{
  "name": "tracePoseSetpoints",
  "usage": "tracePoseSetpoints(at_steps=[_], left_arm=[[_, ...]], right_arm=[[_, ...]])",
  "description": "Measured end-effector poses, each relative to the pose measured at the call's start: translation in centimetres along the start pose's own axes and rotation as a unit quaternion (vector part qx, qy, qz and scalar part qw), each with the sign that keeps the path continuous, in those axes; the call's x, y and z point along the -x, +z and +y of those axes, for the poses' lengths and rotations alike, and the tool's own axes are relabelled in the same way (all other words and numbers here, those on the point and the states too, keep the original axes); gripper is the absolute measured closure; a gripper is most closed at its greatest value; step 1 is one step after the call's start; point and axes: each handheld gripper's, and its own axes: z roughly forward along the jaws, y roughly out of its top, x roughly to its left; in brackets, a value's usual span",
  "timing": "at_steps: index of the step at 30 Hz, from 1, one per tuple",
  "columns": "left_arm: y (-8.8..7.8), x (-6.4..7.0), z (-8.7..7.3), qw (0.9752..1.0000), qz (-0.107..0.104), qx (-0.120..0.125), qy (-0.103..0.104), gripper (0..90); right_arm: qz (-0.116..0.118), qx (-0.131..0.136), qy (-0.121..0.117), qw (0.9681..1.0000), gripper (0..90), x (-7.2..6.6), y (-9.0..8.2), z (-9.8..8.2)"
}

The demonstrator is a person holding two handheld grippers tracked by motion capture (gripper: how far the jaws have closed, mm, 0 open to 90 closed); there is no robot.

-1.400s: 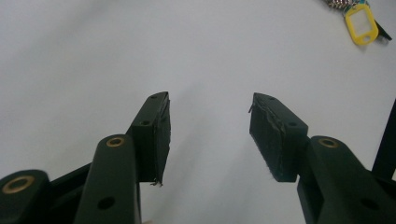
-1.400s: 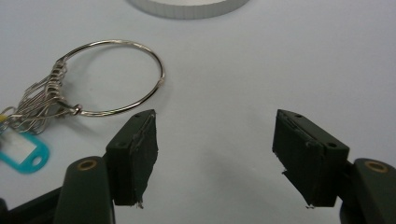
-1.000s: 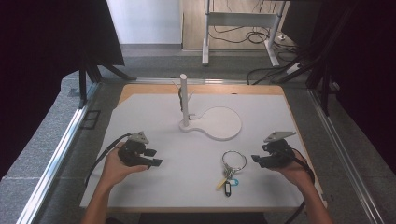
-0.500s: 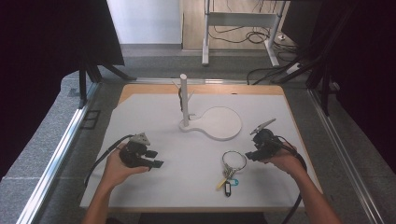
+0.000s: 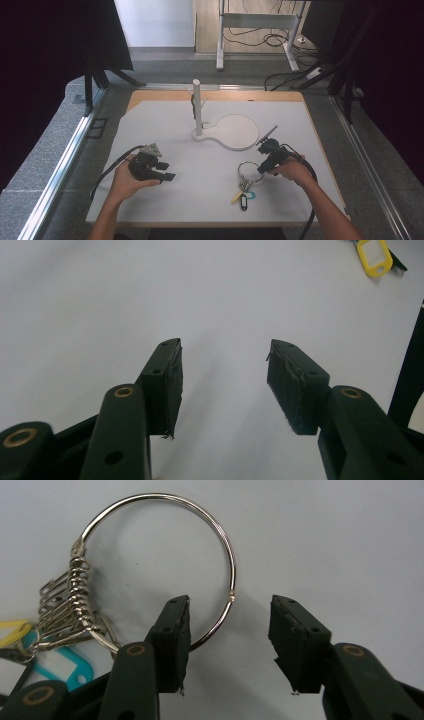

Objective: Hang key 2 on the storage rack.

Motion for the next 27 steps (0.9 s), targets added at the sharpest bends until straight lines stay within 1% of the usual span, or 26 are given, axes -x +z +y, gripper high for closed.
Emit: tracePoseSetpoints(at_steps=[2, 5, 7, 9, 11, 13, 15, 17, 18, 19, 20, 22, 23, 27], left_arm=[[0.0, 0.0, 0.0, 1.0000, 0.000, 0.000, 0.001, 48.9], [0.0, 0.0, 0.0, 1.0000, 0.000, -0.005, 0.006, 48.9], [0.0, 0.0, 0.0, 1.0000, 0.000, -0.005, 0.006, 48.9], [0.0, 0.0, 0.0, 1.0000, 0.001, -0.006, 0.007, 48.9], [0.0, 0.0, -0.1, 1.0000, 0.000, -0.002, 0.004, 48.9], [-0.1, 0.0, -0.1, 1.0000, 0.000, 0.000, 0.004, 48.9], [-0.3, -0.1, -0.1, 0.9999, 0.001, -0.004, 0.010, 48.9], [-0.3, 0.0, -0.1, 0.9999, 0.001, -0.005, 0.010, 48.9], [-0.2, 0.0, -0.1, 1.0000, 0.001, -0.002, 0.006, 48.9], [-0.1, 0.1, -0.1, 1.0000, 0.001, -0.001, 0.006, 48.9], [-0.2, 0.0, -0.1, 0.9999, 0.001, -0.006, 0.011, 48.9], [-0.2, 0.1, -0.1, 1.0000, 0.002, -0.002, 0.005, 48.9], [-0.2, 0.1, -0.1, 1.0000, 0.002, -0.001, 0.006, 48.9], [-0.3, 0.1, -0.2, 1.0000, 0.006, -0.002, 0.006, 48.8]], right_arm=[[-0.005, -0.007, 0.000, 1.0000, 54.5, -0.1, 0.3, 0.1], [-0.004, -0.017, 0.004, 0.9998, 57.3, -0.3, 0.5, 0.3], [-0.004, -0.019, 0.006, 0.9998, 59.2, -0.5, 0.6, 0.4], [-0.008, -0.027, 0.008, 0.9996, 60.9, -0.6, 0.8, 0.6], [-0.009, -0.039, 0.009, 0.9992, 62.3, -0.7, 1.1, 0.7], [-0.008, -0.046, 0.010, 0.9988, 63.5, -0.7, 1.4, 0.7], [-0.003, -0.052, 0.014, 0.9986, 65.6, -0.8, 1.5, 0.7], [-0.004, -0.053, 0.013, 0.9985, 67.0, -0.8, 1.6, 0.7], [-0.005, -0.053, 0.013, 0.9985, 68.6, -0.8, 1.5, 0.7], [-0.004, -0.054, 0.014, 0.9984, 69.8, -0.8, 1.5, 0.8], [-0.005, -0.055, 0.015, 0.9984, 71.0, -0.8, 1.5, 0.8], [-0.004, -0.055, 0.018, 0.9983, 73.2, -0.7, 1.6, 0.8], [-0.003, -0.055, 0.021, 0.9982, 74.4, -0.7, 1.6, 0.8], [-0.003, -0.061, 0.024, 0.9979, 81.5, -0.6, 1.6, 0.9]])
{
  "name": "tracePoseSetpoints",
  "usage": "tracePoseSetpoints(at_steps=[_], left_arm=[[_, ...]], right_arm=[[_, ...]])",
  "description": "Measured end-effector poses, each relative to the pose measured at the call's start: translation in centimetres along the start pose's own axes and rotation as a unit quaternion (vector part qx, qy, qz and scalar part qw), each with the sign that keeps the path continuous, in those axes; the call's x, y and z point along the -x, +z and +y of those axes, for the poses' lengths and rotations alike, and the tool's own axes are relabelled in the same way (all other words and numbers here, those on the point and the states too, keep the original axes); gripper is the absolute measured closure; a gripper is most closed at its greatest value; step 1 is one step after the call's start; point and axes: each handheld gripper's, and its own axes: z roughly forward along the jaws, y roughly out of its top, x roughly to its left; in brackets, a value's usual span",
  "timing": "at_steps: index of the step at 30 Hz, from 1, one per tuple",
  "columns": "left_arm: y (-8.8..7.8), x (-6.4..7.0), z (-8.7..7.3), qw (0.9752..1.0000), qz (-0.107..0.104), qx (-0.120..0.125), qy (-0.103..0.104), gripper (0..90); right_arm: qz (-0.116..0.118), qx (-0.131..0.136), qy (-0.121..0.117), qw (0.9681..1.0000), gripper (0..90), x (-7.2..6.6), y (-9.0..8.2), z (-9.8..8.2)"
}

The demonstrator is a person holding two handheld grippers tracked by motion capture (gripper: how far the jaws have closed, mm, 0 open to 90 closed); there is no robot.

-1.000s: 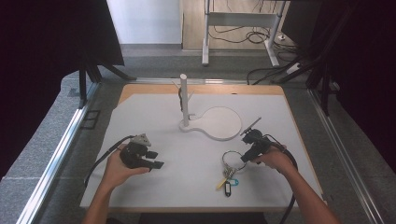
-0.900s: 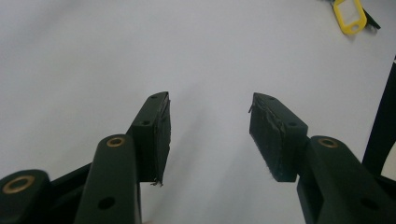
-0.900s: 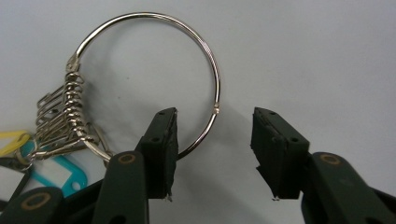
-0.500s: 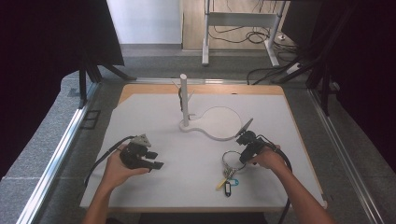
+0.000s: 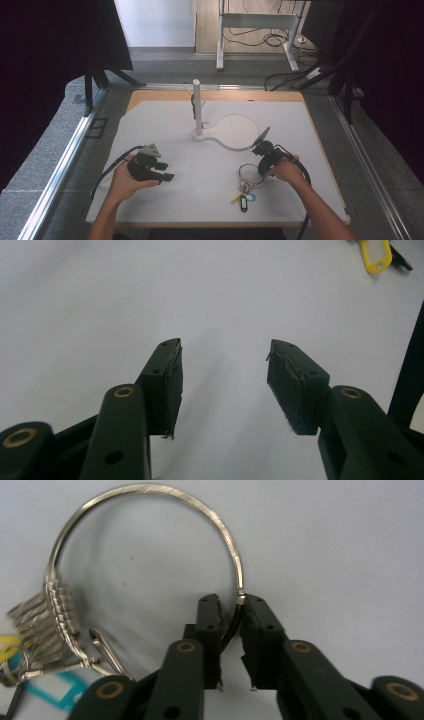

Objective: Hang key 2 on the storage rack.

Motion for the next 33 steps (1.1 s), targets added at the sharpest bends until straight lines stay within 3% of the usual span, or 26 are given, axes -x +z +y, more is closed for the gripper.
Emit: tracePoseSetpoints(at_steps=[13, 26, 33], left_arm=[[0.1, 0.0, 0.0, 1.0000, 0.004, -0.005, 0.004, 48.8], [-0.1, -0.1, -0.1, 0.9999, 0.004, -0.006, 0.008, 48.9], [-0.3, -0.2, -0.1, 0.9999, 0.004, -0.004, 0.009, 48.9]], right_arm=[[0.021, -0.006, -0.020, 0.9996, 86.8, 0.4, -0.5, 0.2], [0.067, -0.002, -0.055, 0.9962, 87.5, 0.7, -4.1, 0.5], [0.074, -0.004, -0.072, 0.9947, 87.7, 0.6, -6.2, 0.7]])
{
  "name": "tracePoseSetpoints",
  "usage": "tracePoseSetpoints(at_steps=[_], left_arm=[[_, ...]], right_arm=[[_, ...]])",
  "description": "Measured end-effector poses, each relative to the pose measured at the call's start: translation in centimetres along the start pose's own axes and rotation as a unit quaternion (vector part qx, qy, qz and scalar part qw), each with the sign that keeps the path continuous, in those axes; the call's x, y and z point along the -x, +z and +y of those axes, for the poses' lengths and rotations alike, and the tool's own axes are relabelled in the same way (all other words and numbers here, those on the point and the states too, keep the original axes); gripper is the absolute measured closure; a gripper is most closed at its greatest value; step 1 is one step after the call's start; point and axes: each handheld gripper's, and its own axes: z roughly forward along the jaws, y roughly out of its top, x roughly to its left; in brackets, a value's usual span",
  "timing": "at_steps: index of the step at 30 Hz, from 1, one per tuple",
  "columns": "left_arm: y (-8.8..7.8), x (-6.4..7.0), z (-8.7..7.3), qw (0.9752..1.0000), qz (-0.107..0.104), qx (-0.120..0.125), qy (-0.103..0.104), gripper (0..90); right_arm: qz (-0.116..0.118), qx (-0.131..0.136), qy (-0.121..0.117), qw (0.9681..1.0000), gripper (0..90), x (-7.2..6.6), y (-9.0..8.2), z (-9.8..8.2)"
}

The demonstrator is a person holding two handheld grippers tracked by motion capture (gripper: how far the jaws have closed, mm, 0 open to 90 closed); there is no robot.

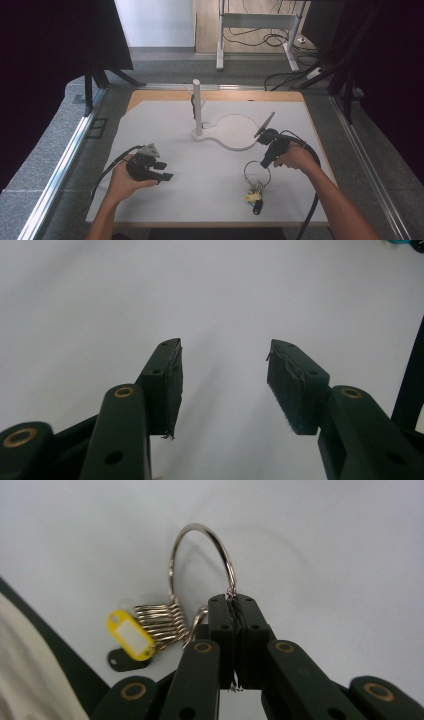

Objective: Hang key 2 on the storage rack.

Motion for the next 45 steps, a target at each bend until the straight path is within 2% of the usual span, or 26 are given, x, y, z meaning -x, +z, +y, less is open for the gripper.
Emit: tracePoseSetpoints(at_steps=[8, 26, 45], left_arm=[[-0.1, 0.0, 0.0, 1.0000, 0.000, 0.002, 0.000, 48.9], [-0.1, 0.0, 0.0, 1.0000, -0.001, 0.007, -0.003, 49.0], [-0.3, -0.1, -0.1, 1.0000, 0.000, 0.008, 0.000, 49.0]], right_arm=[[0.009, 0.006, -0.012, 0.9999, 87.9, 0.0, -2.0, -0.1], [-0.005, 0.036, -0.016, 0.9992, 87.9, 0.3, -5.6, 0.3], [-0.021, 0.044, -0.018, 0.9987, 87.9, 0.6, -9.3, 2.7]])
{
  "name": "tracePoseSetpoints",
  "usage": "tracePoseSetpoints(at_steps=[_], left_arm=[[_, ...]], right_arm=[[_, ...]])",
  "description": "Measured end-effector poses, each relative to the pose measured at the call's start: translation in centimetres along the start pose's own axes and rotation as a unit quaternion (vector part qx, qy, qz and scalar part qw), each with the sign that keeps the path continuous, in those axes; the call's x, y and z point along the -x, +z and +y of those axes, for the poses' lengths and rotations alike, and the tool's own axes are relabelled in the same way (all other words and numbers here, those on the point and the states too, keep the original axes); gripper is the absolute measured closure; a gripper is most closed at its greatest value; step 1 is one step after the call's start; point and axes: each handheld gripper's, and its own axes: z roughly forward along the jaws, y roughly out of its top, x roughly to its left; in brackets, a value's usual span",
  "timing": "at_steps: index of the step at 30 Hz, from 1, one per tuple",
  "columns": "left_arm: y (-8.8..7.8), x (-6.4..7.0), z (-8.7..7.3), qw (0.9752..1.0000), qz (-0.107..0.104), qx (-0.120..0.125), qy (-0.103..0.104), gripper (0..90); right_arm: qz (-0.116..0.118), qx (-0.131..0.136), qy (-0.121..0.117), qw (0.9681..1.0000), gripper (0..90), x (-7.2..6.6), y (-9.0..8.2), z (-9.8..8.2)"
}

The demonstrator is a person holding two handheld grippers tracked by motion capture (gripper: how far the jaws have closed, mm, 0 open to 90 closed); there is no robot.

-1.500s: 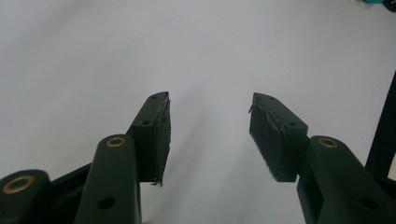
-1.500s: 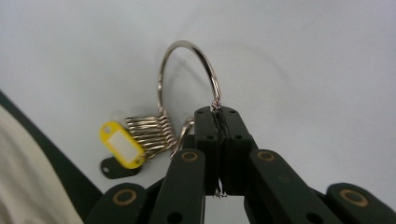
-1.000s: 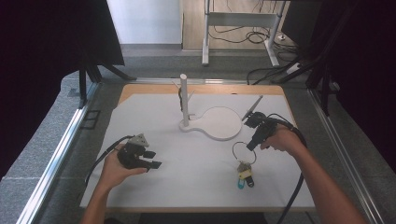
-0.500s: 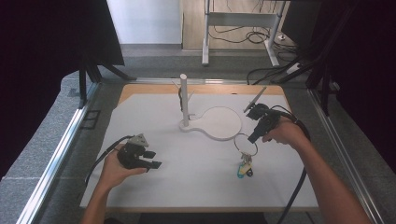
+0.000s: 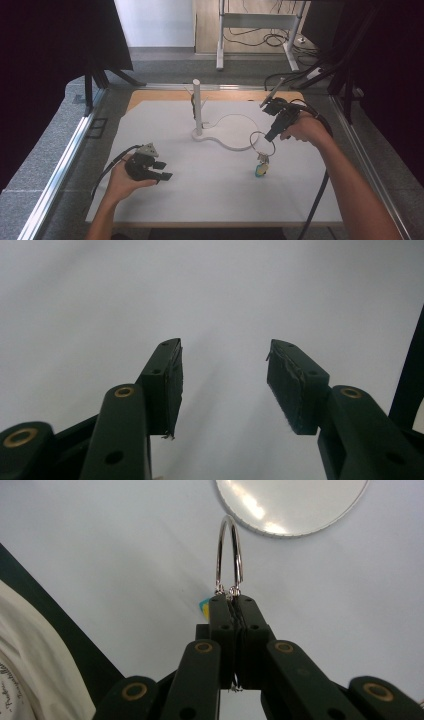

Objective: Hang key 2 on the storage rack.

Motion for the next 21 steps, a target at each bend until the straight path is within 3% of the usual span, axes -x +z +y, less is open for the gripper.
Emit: tracePoseSetpoints(at_steps=[21], left_arm=[[-0.2, 0.0, 0.0, 1.0000, 0.000, 0.004, 0.000, 49.1]], right_arm=[[0.009, 0.014, 0.000, 0.9999, 87.9, 0.6, -1.4, 1.8]])
